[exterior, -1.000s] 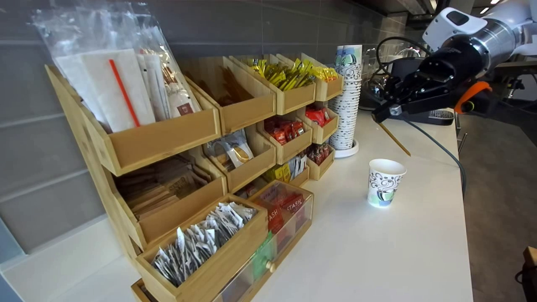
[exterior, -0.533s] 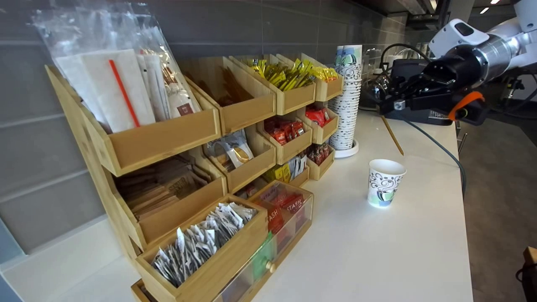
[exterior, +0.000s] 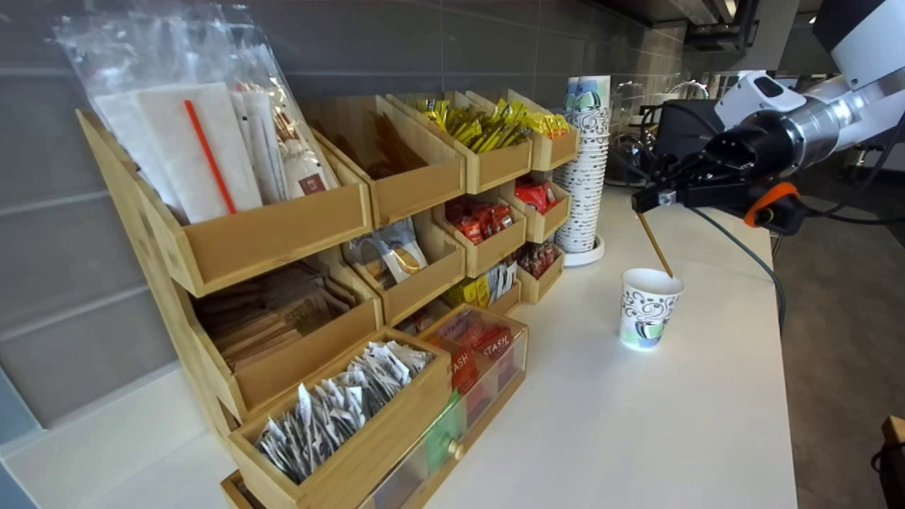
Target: Pick up the long brown object on the table and put it in the paper cup
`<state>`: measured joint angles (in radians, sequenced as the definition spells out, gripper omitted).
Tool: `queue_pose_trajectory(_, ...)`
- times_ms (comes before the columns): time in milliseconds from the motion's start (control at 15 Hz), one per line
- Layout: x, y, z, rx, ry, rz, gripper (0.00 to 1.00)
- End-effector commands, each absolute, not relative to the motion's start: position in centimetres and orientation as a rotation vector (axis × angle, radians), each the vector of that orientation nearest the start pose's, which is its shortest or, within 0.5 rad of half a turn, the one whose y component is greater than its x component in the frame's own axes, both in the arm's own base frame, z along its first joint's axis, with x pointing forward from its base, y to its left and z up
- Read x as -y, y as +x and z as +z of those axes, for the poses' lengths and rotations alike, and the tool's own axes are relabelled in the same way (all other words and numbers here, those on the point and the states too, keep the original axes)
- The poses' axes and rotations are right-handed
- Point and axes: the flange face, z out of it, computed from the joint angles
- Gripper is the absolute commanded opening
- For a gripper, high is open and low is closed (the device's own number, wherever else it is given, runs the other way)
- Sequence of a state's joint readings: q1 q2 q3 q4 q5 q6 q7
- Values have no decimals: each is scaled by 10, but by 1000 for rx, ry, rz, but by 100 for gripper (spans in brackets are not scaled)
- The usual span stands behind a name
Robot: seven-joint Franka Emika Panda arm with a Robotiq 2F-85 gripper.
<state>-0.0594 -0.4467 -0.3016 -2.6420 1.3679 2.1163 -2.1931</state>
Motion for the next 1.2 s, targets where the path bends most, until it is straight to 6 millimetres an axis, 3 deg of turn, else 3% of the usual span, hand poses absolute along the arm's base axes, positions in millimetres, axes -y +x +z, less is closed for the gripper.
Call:
queue_pose_trajectory(0, 107, 397, 406, 1046, -1969, -1502, 1)
queue_pose_trajectory(800, 109, 428, 377, 988, -2006, -1555, 1)
queue_pose_trajectory(1133, 122, 429, 368, 925, -2056, -1550, 1)
